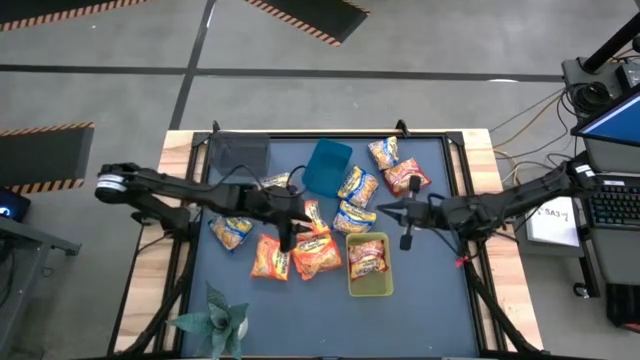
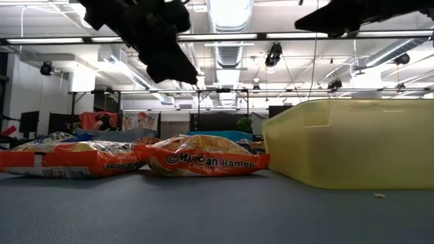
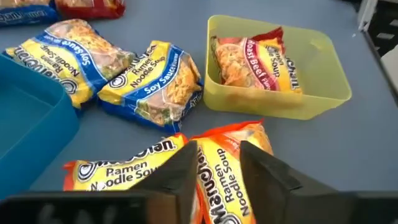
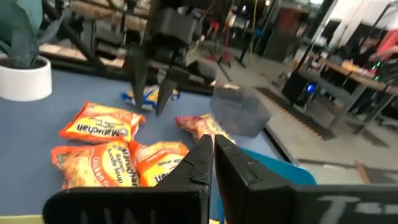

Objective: Sort Maruchan noodles
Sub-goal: Put the orange noodle pack into the black bin

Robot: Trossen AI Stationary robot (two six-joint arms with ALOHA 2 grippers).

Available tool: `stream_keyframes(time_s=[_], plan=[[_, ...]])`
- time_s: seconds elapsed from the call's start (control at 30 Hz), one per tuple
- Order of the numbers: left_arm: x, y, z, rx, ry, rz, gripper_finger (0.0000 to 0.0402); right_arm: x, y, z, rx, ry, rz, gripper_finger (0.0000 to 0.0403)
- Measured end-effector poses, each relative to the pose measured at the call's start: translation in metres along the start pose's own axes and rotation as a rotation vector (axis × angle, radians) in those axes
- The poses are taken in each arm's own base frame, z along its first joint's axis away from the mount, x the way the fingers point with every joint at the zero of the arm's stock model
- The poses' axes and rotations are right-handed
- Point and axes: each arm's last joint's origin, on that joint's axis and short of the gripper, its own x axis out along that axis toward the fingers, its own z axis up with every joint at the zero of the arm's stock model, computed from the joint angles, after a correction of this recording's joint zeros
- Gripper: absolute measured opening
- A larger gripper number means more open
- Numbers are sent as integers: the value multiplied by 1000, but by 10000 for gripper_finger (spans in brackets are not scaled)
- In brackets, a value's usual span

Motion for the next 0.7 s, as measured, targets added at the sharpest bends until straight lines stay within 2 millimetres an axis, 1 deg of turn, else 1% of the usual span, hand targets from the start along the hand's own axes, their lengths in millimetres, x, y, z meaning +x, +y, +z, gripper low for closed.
stream_keyframes(time_s=[0.17,0.3,0.37,0.5,0.7], plan=[[16,2,8,51,132,74,197,-11,-4,-8,-4,-88,-5,8],[26,4,10,117,232,95,238,-18,-7,-10,-8,-136,-9,8],[29,4,9,162,249,89,248,-22,-9,-12,-15,-156,-15,8],[32,7,6,217,271,76,252,-26,-10,-14,-11,-174,0,8],[29,22,-1,224,252,97,252,-26,-8,-20,13,-164,30,8]])
